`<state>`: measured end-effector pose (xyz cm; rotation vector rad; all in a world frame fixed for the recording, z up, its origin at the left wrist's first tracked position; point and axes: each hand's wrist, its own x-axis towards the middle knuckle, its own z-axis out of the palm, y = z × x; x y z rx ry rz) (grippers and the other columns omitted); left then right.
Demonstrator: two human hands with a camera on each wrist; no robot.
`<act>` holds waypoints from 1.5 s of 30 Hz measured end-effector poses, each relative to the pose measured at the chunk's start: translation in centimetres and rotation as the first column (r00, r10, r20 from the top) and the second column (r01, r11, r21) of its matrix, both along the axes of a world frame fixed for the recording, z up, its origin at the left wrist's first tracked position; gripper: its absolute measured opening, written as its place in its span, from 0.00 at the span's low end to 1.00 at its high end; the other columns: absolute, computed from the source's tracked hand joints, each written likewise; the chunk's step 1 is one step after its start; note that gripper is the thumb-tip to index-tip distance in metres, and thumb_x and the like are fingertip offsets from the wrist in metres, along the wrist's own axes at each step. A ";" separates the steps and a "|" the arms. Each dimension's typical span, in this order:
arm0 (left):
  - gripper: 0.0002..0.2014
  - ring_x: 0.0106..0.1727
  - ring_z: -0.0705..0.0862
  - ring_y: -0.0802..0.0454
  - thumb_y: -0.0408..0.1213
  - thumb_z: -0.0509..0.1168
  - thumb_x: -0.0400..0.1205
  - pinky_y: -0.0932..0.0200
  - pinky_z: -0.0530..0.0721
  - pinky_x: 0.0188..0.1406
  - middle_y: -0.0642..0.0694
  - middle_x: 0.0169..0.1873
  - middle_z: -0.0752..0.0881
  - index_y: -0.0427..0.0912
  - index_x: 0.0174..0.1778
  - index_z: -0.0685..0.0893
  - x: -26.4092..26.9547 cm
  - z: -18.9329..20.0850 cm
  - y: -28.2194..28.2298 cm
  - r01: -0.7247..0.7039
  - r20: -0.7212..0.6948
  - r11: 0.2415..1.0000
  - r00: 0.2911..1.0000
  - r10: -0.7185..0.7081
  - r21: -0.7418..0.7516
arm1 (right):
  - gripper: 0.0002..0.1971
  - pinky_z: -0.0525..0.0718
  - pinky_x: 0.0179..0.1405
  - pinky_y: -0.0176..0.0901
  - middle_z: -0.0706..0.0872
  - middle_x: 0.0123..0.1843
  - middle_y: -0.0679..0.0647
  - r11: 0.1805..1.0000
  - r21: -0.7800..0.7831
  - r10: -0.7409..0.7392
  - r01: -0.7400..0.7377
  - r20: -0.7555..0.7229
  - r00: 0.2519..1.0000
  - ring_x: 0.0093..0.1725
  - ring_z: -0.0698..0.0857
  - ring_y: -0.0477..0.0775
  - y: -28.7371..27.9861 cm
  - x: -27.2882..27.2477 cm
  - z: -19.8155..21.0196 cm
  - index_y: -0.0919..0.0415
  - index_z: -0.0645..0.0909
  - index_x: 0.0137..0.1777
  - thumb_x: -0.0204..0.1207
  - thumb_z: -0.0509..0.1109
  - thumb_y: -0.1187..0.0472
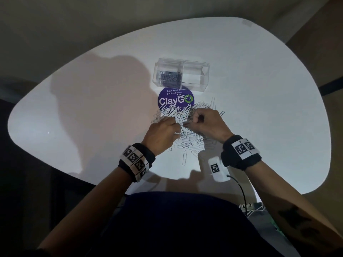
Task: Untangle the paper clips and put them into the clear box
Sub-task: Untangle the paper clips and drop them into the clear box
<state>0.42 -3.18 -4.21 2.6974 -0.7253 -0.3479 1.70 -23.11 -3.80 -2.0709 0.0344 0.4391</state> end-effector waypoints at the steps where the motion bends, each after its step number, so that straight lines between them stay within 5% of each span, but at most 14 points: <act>1: 0.05 0.55 0.80 0.49 0.43 0.71 0.77 0.50 0.83 0.37 0.51 0.45 0.83 0.47 0.44 0.86 0.1 0.0 0.0 -0.016 -0.019 1.000 1.000 0.016 -0.005 | 0.15 0.82 0.36 0.36 0.85 0.30 0.41 0.999 -0.019 0.037 -0.037 0.009 0.999 0.34 0.84 0.38 0.0 -0.2 -0.2 0.54 0.77 0.31 0.68 0.83 0.60; 4: 0.02 0.51 0.81 0.53 0.42 0.68 0.80 0.55 0.79 0.39 0.55 0.44 0.84 0.51 0.43 0.85 0.7 0.1 0.5 -0.104 -0.127 0.993 0.987 0.096 -0.058 | 0.14 0.85 0.47 0.37 0.88 0.35 0.45 0.987 -0.112 0.120 -0.115 0.047 0.992 0.45 0.90 0.49 0.1 -0.7 -0.9 0.48 0.78 0.32 0.69 0.81 0.60; 9: 0.05 0.43 0.82 0.53 0.41 0.66 0.81 0.56 0.81 0.41 0.56 0.40 0.87 0.50 0.42 0.86 1.5 1.0 1.6 -0.219 -0.201 0.972 0.959 0.198 -0.087 | 0.09 0.71 0.31 0.26 0.79 0.27 0.40 0.992 -0.080 0.100 -0.095 0.051 0.994 0.26 0.76 0.37 0.4 -1.5 -0.7 0.60 0.83 0.36 0.72 0.79 0.60; 13: 0.04 0.42 0.82 0.52 0.42 0.67 0.80 0.56 0.79 0.40 0.57 0.34 0.86 0.52 0.42 0.87 1.6 1.4 2.4 -0.256 -0.223 0.960 0.948 0.227 -0.112 | 0.08 0.84 0.46 0.43 0.87 0.33 0.43 0.996 0.004 0.086 -0.086 0.037 0.996 0.44 0.88 0.51 0.6 -1.6 -0.3 0.58 0.84 0.35 0.74 0.78 0.63; 17: 0.02 0.36 0.82 0.55 0.39 0.72 0.77 0.58 0.78 0.40 0.60 0.28 0.82 0.47 0.40 0.90 1.5 1.6 2.8 -0.282 -0.267 0.934 0.938 0.221 -0.218 | 0.05 0.78 0.42 0.26 0.87 0.36 0.33 0.996 -0.009 0.085 -0.085 0.014 0.996 0.43 0.87 0.46 1.1 -1.4 0.0 0.56 0.87 0.38 0.73 0.77 0.65; 19: 0.03 0.31 0.83 0.58 0.33 0.75 0.73 0.62 0.80 0.37 0.57 0.27 0.84 0.42 0.34 0.88 1.5 1.7 2.8 -0.327 -0.324 0.897 0.918 0.227 -0.297 | 0.05 0.79 0.40 0.31 0.87 0.38 0.36 0.998 -0.027 0.062 -0.062 0.020 0.998 0.40 0.86 0.44 1.1 -1.3 0.0 0.56 0.87 0.38 0.72 0.77 0.65; 21: 0.09 0.29 0.86 0.56 0.27 0.74 0.70 0.67 0.80 0.29 0.50 0.27 0.87 0.41 0.28 0.83 1.6 2.0 2.8 -0.451 -0.462 0.834 0.842 0.279 -0.319 | 0.05 0.80 0.40 0.37 0.89 0.38 0.42 0.994 -0.083 0.081 -0.075 0.072 0.994 0.38 0.86 0.45 1.1 -1.3 -0.3 0.57 0.87 0.37 0.72 0.77 0.67; 24: 0.10 0.30 0.88 0.45 0.22 0.69 0.71 0.57 0.84 0.29 0.37 0.33 0.89 0.42 0.32 0.80 1.9 2.0 2.8 -0.615 -0.655 0.689 0.707 0.267 -0.383 | 0.03 0.80 0.39 0.40 0.89 0.36 0.49 0.974 -0.214 0.111 -0.081 0.135 0.985 0.34 0.84 0.49 1.6 -1.4 -0.9 0.58 0.86 0.38 0.70 0.77 0.65; 28: 0.09 0.32 0.79 0.51 0.30 0.62 0.72 0.59 0.78 0.31 0.42 0.33 0.83 0.35 0.43 0.86 2.2 2.3 3.0 -0.686 -0.770 0.618 0.607 0.195 -0.384 | 0.10 0.77 0.35 0.42 0.81 0.32 0.45 0.941 -0.316 0.182 -0.118 0.180 0.967 0.33 0.78 0.49 2.6 -1.4 -1.3 0.54 0.80 0.33 0.68 0.80 0.59; 34: 0.05 0.28 0.65 0.54 0.40 0.60 0.70 0.61 0.63 0.23 0.48 0.28 0.72 0.43 0.32 0.75 2.4 2.5 2.6 -0.776 -0.881 0.558 0.447 0.158 -0.293 | 0.07 0.84 0.37 0.50 0.85 0.37 0.50 0.900 -0.395 0.273 -0.182 0.187 0.944 0.37 0.82 0.54 3.5 -1.3 -1.4 0.55 0.82 0.36 0.67 0.79 0.61; 36: 0.07 0.27 0.60 0.54 0.42 0.60 0.71 0.60 0.58 0.24 0.50 0.27 0.69 0.45 0.29 0.72 2.3 2.4 2.5 -0.748 -0.850 0.588 0.493 0.183 -0.308 | 0.07 0.84 0.38 0.51 0.85 0.36 0.50 0.896 -0.399 0.285 -0.196 0.178 0.942 0.37 0.82 0.54 3.4 -1.2 -1.6 0.55 0.82 0.34 0.69 0.78 0.63; 38: 0.13 0.27 0.70 0.51 0.47 0.63 0.72 0.55 0.69 0.26 0.43 0.32 0.80 0.39 0.31 0.78 2.2 2.1 2.3 -0.615 -0.741 0.724 0.635 0.220 -0.312 | 0.06 0.84 0.38 0.51 0.85 0.36 0.49 0.891 -0.405 0.297 -0.203 0.183 0.937 0.37 0.82 0.52 3.3 -1.2 -1.7 0.54 0.81 0.35 0.70 0.74 0.64; 41: 0.16 0.43 0.84 0.46 0.49 0.62 0.81 0.49 0.79 0.47 0.42 0.41 0.89 0.38 0.42 0.84 2.0 1.2 1.6 -0.321 -0.425 0.942 0.869 0.252 -0.099 | 0.06 0.83 0.42 0.47 0.87 0.37 0.45 0.922 -0.345 0.248 -0.174 0.182 0.951 0.38 0.83 0.48 3.0 -1.2 -1.3 0.55 0.83 0.35 0.71 0.71 0.66; 45: 0.06 0.39 0.86 0.47 0.41 0.65 0.81 0.58 0.75 0.38 0.51 0.38 0.90 0.51 0.46 0.88 1.1 0.7 0.9 -0.192 -0.100 0.978 0.978 0.184 -0.087 | 0.04 0.80 0.41 0.42 0.87 0.36 0.44 0.956 -0.290 0.092 -0.034 0.190 0.978 0.37 0.84 0.47 1.5 -0.9 -0.5 0.56 0.86 0.37 0.72 0.76 0.65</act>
